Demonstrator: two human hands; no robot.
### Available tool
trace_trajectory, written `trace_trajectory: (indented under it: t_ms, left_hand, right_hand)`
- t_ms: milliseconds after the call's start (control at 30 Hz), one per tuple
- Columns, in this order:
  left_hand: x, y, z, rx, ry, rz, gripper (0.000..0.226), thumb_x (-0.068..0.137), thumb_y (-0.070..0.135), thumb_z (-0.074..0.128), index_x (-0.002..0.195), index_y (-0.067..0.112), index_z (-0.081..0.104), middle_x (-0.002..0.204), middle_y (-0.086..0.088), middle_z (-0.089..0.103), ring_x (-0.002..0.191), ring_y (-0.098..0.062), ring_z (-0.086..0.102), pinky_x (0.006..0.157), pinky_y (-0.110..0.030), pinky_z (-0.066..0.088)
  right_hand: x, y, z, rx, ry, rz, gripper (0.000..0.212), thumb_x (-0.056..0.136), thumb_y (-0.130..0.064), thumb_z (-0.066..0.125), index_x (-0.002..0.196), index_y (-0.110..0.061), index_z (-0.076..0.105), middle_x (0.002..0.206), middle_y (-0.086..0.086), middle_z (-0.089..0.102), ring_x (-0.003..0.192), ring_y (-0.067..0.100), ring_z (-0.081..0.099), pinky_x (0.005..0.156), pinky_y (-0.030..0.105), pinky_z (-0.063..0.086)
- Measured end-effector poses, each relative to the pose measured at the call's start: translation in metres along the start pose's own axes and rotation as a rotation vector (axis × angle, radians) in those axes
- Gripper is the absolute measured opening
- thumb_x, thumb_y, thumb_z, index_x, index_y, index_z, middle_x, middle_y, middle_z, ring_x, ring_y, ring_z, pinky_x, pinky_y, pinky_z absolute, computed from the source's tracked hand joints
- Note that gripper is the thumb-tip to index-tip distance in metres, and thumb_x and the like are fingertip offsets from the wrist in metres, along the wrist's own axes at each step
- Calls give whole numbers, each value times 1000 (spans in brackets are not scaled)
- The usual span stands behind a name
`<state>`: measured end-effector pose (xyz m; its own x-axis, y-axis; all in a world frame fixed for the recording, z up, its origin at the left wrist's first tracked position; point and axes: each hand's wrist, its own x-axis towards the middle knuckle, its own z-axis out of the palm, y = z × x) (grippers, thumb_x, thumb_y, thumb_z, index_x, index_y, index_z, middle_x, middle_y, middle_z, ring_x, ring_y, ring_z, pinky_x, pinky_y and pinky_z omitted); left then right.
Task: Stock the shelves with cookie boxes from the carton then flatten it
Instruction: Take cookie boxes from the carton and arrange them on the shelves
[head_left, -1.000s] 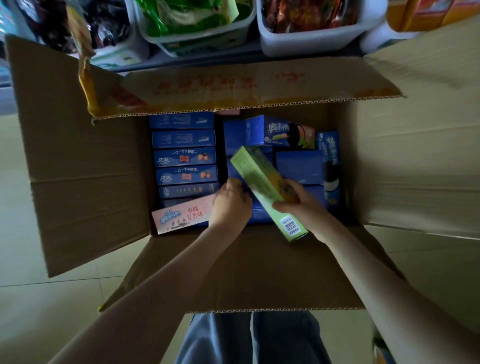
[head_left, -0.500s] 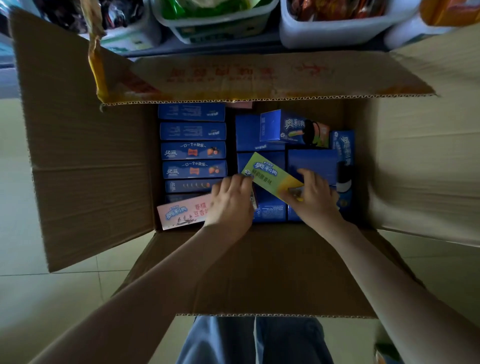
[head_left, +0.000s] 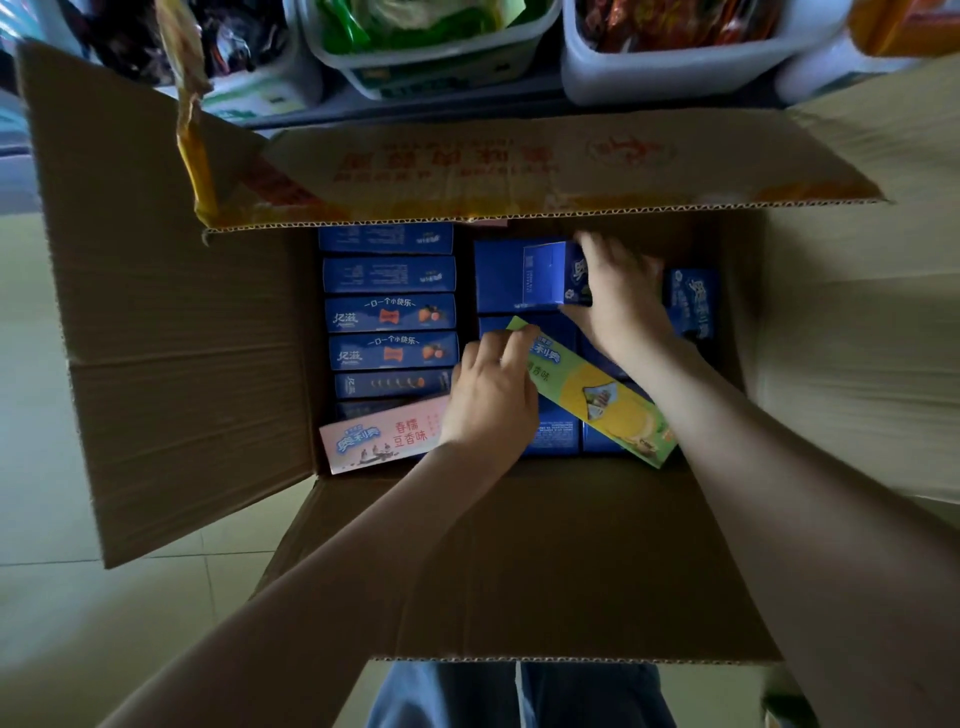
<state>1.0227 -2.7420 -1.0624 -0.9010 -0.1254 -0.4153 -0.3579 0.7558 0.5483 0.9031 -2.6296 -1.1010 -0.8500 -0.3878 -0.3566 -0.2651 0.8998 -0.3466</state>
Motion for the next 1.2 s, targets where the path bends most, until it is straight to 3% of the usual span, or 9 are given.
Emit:
trace_trajectory:
  t_ms: [167, 300, 400, 533, 633, 767, 900, 1067, 1200]
  left_hand:
    - [-2, 31, -33, -503, 125, -216, 44, 86, 30, 65, 118, 20, 36, 107, 1, 56, 92, -7, 56, 73, -12, 41]
    - [-12, 63, -72, -666, 160, -467, 36, 83, 40, 66, 99, 20, 41, 88, 2, 59, 77, -14, 58, 62, -22, 43]
    - [-30, 83, -108, -852, 180, -544, 41, 78, 46, 68, 101, 16, 50, 90, 0, 62, 84, -19, 62, 76, -32, 53]
    - [-60, 105, -172, -1044, 200, -546, 48, 62, 55, 69, 92, 20, 54, 98, -7, 66, 95, -30, 65, 89, -49, 52]
    - [-85, 121, -229, -1143, 241, -513, 47, 61, 49, 72, 92, 17, 57, 97, -9, 66, 99, -36, 64, 87, -51, 53]
    - [-122, 154, -306, -1257, 317, -469, 29, 68, 36, 71, 88, 17, 61, 81, -2, 70, 78, -26, 67, 63, -35, 54]
    - [-162, 207, -389, -1304, 373, -383, 19, 79, 28, 68, 90, 13, 61, 79, -3, 69, 75, -22, 66, 58, -28, 51]
    - [-198, 280, -485, -1309, 496, -274, 28, 73, 34, 68, 94, 18, 58, 84, 0, 66, 73, -15, 64, 63, -29, 51]
    - [-223, 337, -547, -1206, 641, -200, 36, 81, 50, 66, 109, 31, 52, 110, 4, 61, 101, -18, 61, 94, -37, 45]
  right_hand:
    - [-41, -22, -28, 48, 91, -228, 60, 69, -10, 76, 124, -4, 53, 112, 17, 57, 107, 31, 45, 94, 41, 25]
    - [-72, -54, -71, 109, 140, -291, 57, 71, -16, 77, 123, -6, 54, 110, 12, 56, 105, 27, 47, 92, 36, 28]
    - [-84, -72, -114, 178, 42, -289, 66, 75, -27, 78, 131, -10, 49, 118, 10, 52, 110, 31, 49, 95, 42, 40]
    - [-100, -81, -182, 115, -33, -250, 70, 79, -33, 73, 137, -11, 41, 128, 9, 46, 122, 29, 40, 102, 38, 28]
    - [-115, -89, -245, 62, -43, -250, 66, 72, -30, 78, 128, -11, 49, 120, 8, 52, 114, 33, 48, 97, 45, 34]
    - [-141, -115, -341, 14, 34, -307, 69, 69, -31, 82, 127, -11, 51, 121, 7, 54, 115, 30, 49, 97, 41, 34]
    - [-173, -154, -438, 47, 74, -363, 73, 76, -35, 77, 136, -11, 43, 132, 6, 47, 126, 25, 40, 102, 38, 34]
    - [-209, -200, -551, 137, 200, -383, 70, 76, -28, 78, 134, -9, 46, 131, 10, 46, 125, 28, 37, 101, 40, 37]
    - [-225, -228, -632, 182, 357, -430, 68, 69, -18, 83, 129, -4, 52, 124, 15, 52, 117, 32, 42, 95, 40, 39]
